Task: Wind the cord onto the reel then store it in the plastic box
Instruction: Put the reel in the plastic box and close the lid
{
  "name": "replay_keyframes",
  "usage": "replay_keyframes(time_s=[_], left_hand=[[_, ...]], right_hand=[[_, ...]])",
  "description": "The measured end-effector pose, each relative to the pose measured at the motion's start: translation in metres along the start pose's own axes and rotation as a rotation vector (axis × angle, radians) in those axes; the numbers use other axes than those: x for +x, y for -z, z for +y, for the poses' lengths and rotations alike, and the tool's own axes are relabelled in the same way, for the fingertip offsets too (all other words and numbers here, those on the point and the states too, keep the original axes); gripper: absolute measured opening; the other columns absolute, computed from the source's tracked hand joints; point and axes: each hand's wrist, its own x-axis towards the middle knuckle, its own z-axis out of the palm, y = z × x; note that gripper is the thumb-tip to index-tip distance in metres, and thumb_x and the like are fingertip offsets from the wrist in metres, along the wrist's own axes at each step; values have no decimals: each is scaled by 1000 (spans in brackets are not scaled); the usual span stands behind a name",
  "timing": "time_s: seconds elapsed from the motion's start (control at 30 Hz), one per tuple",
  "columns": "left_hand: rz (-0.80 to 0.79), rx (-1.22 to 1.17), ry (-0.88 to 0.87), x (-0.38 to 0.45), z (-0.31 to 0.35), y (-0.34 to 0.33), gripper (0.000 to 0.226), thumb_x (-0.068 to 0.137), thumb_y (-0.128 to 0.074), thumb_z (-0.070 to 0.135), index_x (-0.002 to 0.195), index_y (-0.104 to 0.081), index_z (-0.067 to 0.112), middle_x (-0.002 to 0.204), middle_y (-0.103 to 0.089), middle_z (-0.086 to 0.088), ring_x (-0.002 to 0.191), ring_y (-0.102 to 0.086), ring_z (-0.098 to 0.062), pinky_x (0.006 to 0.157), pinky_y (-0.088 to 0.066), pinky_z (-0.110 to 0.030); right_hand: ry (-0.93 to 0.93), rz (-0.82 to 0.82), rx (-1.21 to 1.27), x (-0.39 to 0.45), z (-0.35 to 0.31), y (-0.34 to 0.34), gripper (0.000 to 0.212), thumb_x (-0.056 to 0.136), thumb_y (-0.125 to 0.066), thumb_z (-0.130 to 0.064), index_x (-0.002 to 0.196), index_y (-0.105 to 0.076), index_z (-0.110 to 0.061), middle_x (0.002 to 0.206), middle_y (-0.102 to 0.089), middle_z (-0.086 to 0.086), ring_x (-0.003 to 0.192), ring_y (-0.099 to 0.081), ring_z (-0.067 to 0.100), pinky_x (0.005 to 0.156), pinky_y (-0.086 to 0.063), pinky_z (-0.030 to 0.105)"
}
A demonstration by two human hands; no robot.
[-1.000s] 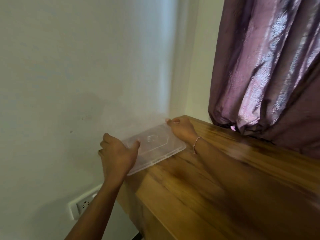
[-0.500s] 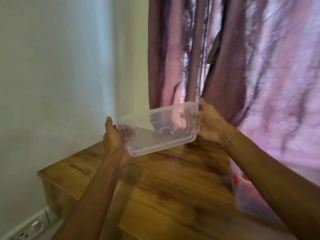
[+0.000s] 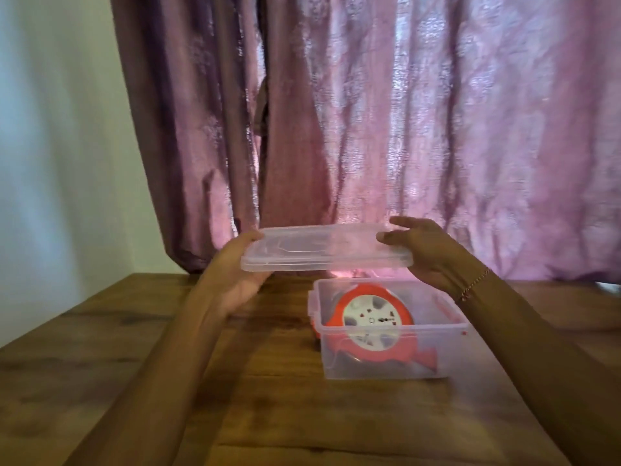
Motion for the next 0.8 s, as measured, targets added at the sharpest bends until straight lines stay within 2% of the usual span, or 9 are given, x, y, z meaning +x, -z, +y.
replay_keyframes(time_s=[0.07, 0.1, 0.23, 0.33, 0.4, 0.47, 0.53, 0.63, 0.8], left_hand=[[-26, 128, 25, 6, -13, -17, 32, 98, -42, 5, 119, -64, -3, 113, -68, -22, 103, -65, -30, 103, -49, -41], [-35, 206, 29, 8, -20, -26, 32, 97, -44, 6, 119, -65, -2, 113, -68, -23, 102, -65, -32, 97, -52, -42], [35, 524, -35, 16, -48, -54, 18, 97, -49, 11, 103, -67, 7, 96, -68, -13, 79, -63, -22, 69, -50, -33], [22, 739, -32, 12, -69, -65, 17, 103, -44, 16, 106, -60, 10, 91, -61, -4, 75, -56, -13, 59, -47, -27], [-11, 867, -35, 10, -81, -64, 17, 107, -39, 14, 106, -55, 10, 89, -56, 1, 73, -52, -7, 50, -45, -12], [-1, 908, -35, 14, -92, -59, 16, 108, -37, 11, 106, -52, 7, 85, -51, 3, 71, -49, -6, 45, -39, -2], [26, 908, -14, 15, -98, -55, 15, 107, -39, 10, 105, -53, 6, 81, -50, 5, 70, -48, -6, 41, -36, -2], [34, 919, 9, 14, -100, -50, 15, 106, -41, 10, 105, -55, 6, 81, -51, 6, 70, -49, -6, 40, -37, -3], [29, 832, 36, 14, -103, -42, 19, 104, -44, 10, 101, -62, 6, 84, -61, 1, 70, -57, -10, 44, -45, -11]], right_hand=[[-51, 51, -46, -7, -3, 23, 28, 85, -69, 6, 112, -64, 5, 99, -69, 20, 71, -72, 22, 56, -57, 28], [-82, 62, -95, -9, -2, 33, 17, 87, -69, 2, 104, -67, 5, 93, -69, 19, 66, -70, 22, 57, -56, 29], [-82, 158, -346, -10, 13, 67, 29, 93, -67, -16, 119, -66, -5, 110, -71, 12, 96, -69, 29, 89, -56, 47], [-29, 171, -540, -15, 27, 78, 24, 100, -57, -22, 120, -65, -11, 113, -69, 5, 100, -67, 28, 96, -54, 50], [-4, 159, -644, -17, 37, 82, 21, 102, -50, -23, 111, -66, -12, 111, -68, 6, 100, -66, 28, 97, -52, 52], [-2, 134, -709, -21, 44, 82, 29, 103, -44, -21, 117, -65, -7, 114, -67, 11, 103, -64, 28, 98, -51, 50], [-15, 129, -729, -22, 49, 81, 32, 105, -41, -20, 124, -62, -3, 117, -63, 11, 105, -59, 25, 101, -47, 44], [-38, 134, -744, -18, 57, 81, 33, 105, -42, -20, 124, -63, -3, 118, -64, 11, 106, -60, 26, 101, -48, 45], [-100, 109, -769, -17, 67, 83, 32, 103, -42, -20, 107, -69, -4, 103, -70, 13, 96, -67, 32, 82, -55, 44]])
